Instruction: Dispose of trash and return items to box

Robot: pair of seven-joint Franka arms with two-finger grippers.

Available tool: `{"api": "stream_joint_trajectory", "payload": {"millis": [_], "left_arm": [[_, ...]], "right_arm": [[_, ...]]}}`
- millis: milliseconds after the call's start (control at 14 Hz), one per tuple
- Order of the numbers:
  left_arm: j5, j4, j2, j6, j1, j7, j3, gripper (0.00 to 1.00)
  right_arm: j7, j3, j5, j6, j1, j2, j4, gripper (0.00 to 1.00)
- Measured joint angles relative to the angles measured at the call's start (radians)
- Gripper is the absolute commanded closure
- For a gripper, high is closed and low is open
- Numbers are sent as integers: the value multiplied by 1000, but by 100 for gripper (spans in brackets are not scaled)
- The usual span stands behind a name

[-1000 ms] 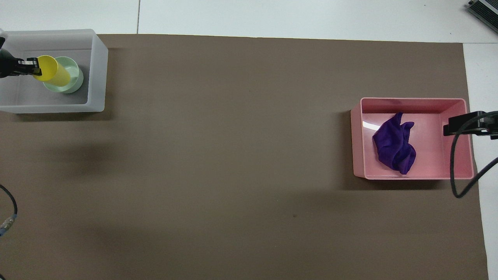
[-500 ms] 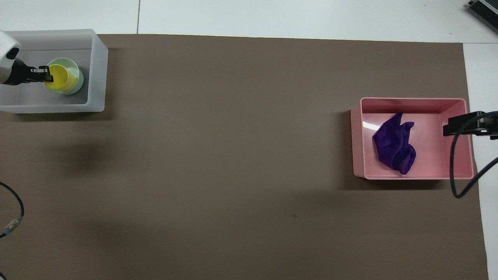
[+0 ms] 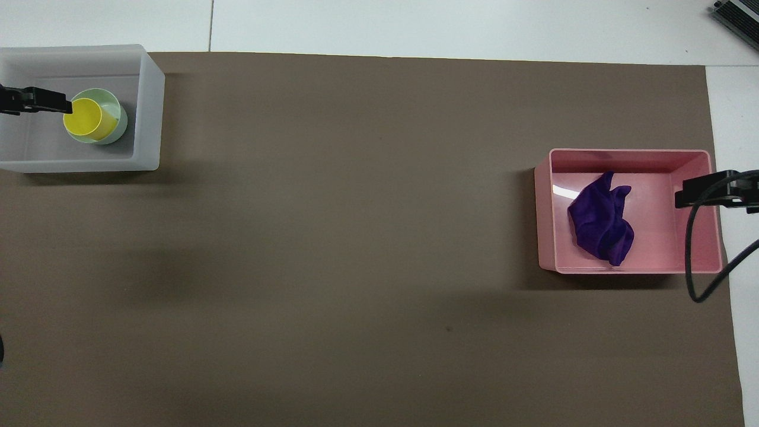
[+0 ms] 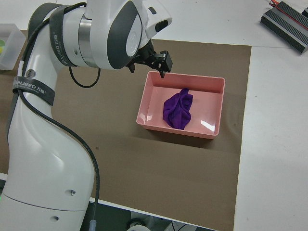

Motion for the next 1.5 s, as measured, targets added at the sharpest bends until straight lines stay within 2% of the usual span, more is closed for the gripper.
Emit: {"api": "stream_joint_trajectory", "payload": {"millis": [429,500,643,786,929,1214,1357,1500], "left_arm": [[-2,-400,-387,-19,-169,-98,-4,0],[-2,-435,-433,-38,-191,-128,-4,0],[0,-442,-488,-108,-224,-170,-5,0],[3,-390,-500,-183,-232,-177,-6,0],[5,-293,-483,-279,-231,-177,-4,0],[32,-80,-394,-460,-230,-177,-2,0],[33,-35,-365,-490,-230,-177,-2,0],[33,-31,-365,-509,-231,-177,-3,0]], "right_arm": [[0,0,0,0,0,-3,-5,0],[0,0,0,0,0,-4,-5,0],[0,0,0,0,0,-4,-6,0],[0,0,0,0,0,-4,-6,0],[0,0,0,0,0,-4,-6,0],[0,0,0,0,0,-5,-7,0],[0,0,0,0,0,-5,-7,0],[0,0,0,0,0,-5,-8,0]]}}
